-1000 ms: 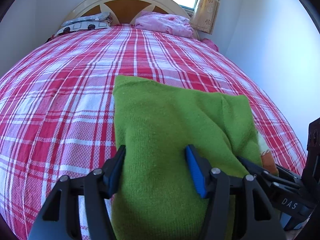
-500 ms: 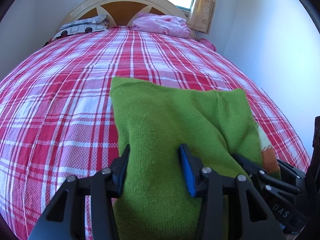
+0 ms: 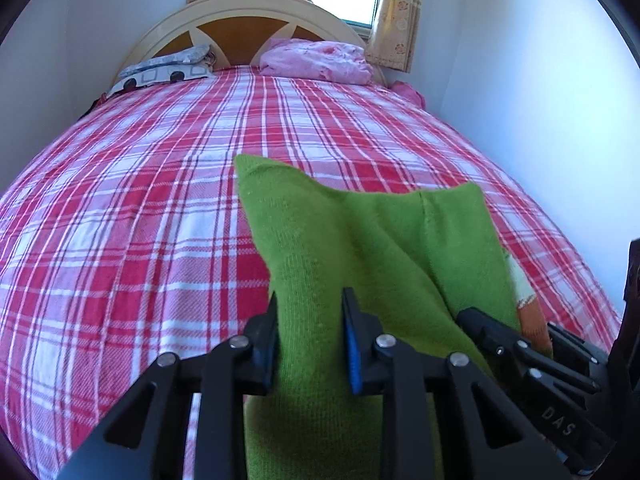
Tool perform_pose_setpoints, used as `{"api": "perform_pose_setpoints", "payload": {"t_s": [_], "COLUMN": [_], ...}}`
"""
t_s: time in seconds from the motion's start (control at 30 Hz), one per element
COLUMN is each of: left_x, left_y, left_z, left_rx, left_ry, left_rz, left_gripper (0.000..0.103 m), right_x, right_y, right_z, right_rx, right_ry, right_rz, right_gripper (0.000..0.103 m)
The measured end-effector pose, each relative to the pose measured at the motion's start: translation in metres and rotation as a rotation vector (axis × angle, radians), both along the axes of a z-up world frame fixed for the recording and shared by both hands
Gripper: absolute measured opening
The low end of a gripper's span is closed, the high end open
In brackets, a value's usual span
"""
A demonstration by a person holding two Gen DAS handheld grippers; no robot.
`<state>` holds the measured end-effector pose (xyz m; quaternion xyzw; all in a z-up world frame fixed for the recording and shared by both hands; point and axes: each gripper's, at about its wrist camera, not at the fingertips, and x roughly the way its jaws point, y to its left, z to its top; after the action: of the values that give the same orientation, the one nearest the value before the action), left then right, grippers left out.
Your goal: Fold small clothes
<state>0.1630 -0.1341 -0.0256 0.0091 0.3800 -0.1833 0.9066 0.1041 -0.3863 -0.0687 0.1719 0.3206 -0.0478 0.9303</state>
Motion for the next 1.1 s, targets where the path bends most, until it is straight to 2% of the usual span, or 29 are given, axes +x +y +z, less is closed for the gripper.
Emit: {"api": "perform_pose_setpoints", "payload": {"t_s": [0.2,0.5,0.77,1.1], "left_x": [-0.032,-0.081,-0.11,-0.124], "left_y": [0.024,0.065,0.114,0.176], "left_z": [0.009,0.014,0.021,0.03], "left_rx": [-0.004,0.053,0.064,0.037], "left_ry": [0.02,0.024,0.009,-0.018], "left_rz": [0.002,0.042,0.103,0.199], "left_gripper": [0.027,0.027,0.027,0.027], "right_x": [-0.04,-0.08,-0.095,-0.093], "right_y": [0.019,0.082,0.133,0.2], "right_z": [0.014,0.022,0.03,0.046], "right_rx": [0.104,0.116,0.144,0.108], "right_ry": [-0.047,-0.069,-0.085,-0.102], "right_rz": [0.002,0.063,0.139,0.25], "right_gripper": [0.031,0.031,0.031,0.031]}}
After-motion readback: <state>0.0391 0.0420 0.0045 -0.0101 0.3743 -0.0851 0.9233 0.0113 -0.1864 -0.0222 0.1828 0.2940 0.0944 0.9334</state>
